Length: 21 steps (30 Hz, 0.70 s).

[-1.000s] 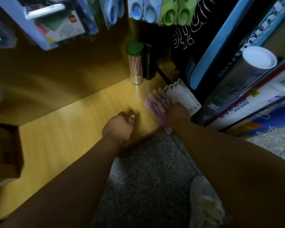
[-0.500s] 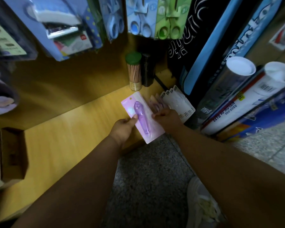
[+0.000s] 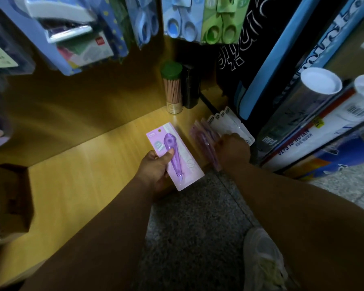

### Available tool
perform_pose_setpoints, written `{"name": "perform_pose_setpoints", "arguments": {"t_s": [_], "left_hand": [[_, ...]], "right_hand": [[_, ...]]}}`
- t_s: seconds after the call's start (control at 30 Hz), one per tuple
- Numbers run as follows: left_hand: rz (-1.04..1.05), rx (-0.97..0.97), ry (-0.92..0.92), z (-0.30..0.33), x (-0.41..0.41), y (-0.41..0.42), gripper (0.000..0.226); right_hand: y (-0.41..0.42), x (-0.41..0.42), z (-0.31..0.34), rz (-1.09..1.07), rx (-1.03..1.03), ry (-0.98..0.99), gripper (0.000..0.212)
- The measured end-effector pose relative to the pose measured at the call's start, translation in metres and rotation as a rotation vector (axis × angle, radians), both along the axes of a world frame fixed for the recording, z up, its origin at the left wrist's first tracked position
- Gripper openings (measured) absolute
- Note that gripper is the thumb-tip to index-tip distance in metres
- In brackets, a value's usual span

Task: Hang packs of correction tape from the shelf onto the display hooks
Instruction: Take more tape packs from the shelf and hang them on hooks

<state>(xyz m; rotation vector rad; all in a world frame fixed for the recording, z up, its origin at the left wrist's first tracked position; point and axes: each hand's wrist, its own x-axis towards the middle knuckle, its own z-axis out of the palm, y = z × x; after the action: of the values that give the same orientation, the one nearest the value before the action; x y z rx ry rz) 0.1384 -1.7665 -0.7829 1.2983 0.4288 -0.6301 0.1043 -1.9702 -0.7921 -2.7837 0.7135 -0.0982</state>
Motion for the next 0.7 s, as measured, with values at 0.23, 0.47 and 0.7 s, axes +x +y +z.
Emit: {"name": "perform_pose_setpoints", "arguments": {"t_s": [0.23,0.47,0.7], "left_hand": [[0.09,-0.106,0.057,-0.007,-0.002,0.002,0.006],[0.146,-0.116,0.067,-0.001,-0.004,0.007,0.014],[0.175,-0.117,0.042,0.012,-0.002,0.013,0.015]], "right_hand": [[0.007,0.013,-0.01,-0.011,-0.009,0.065,0.03],[0.015,0.013,0.0,-0.008,0.096,0.007,0.028],[0.026,0.006,0.037,-0.009,0.725,-0.222,0.017]]}}
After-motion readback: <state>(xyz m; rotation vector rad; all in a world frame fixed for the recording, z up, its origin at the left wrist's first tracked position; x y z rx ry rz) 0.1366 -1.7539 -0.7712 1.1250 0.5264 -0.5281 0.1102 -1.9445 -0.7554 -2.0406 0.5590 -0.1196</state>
